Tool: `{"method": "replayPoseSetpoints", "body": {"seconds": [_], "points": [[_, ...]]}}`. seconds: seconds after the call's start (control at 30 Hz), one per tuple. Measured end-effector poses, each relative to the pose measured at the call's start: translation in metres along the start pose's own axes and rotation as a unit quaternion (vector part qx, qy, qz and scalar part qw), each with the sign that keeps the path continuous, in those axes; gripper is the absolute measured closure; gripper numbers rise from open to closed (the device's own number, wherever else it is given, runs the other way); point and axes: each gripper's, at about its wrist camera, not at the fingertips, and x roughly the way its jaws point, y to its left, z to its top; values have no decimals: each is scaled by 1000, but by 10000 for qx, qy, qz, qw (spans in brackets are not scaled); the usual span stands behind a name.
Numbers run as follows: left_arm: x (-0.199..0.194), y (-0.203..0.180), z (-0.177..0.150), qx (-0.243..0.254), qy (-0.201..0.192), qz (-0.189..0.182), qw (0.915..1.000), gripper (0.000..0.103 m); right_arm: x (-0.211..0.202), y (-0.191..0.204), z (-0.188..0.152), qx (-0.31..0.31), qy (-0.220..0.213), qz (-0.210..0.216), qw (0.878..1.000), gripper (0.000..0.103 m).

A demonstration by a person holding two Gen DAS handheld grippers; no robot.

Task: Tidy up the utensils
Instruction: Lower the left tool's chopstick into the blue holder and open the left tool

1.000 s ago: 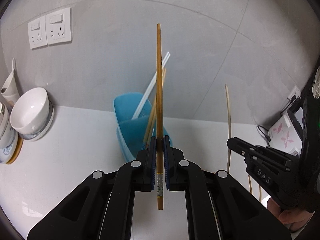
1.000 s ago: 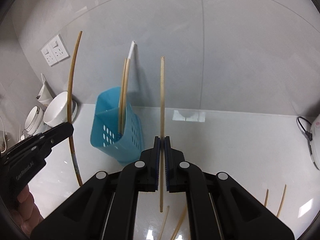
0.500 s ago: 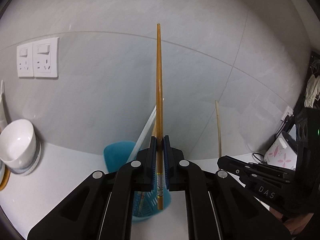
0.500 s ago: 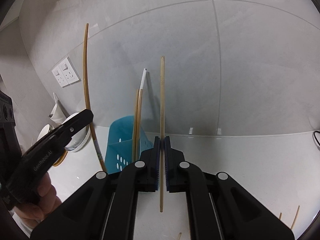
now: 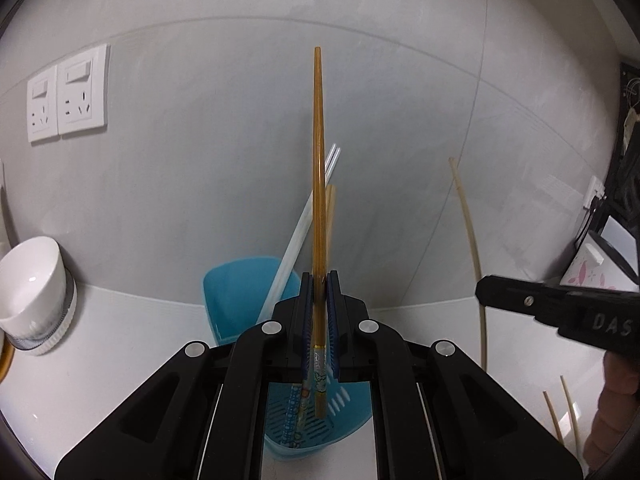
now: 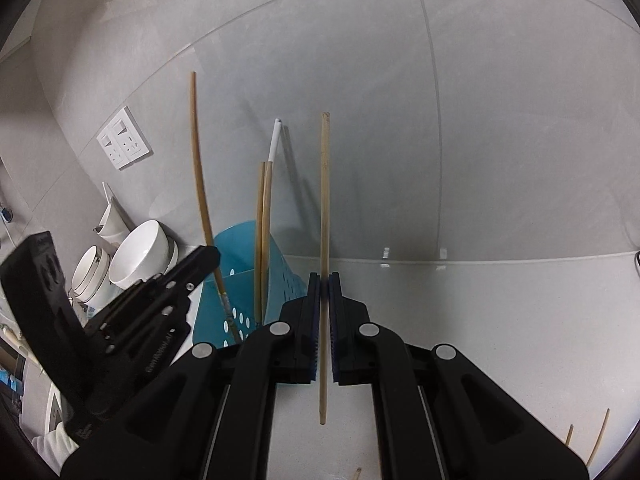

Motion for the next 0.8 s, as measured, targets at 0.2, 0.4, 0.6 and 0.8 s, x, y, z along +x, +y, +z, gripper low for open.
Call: {"method": "replayPoseSetpoints", "body": {"seconds": [0.2,0.4,0.6,0.8], "points": [[13,0,-11,11,264,-16,9996,97,2,-3,-4,23,50,-2,10000,100],[19,0,-14,31,390,-14,9992,96,8,-3,-7,23,203,12,9998,100],[19,-1,-15,15,453,-20,9990,96,8,-1,-9,-1,216,33,9998,100],[5,-2,-9,78,642,149,9978,78,6,-2,-10,-27,219,16,9998,99]]}}
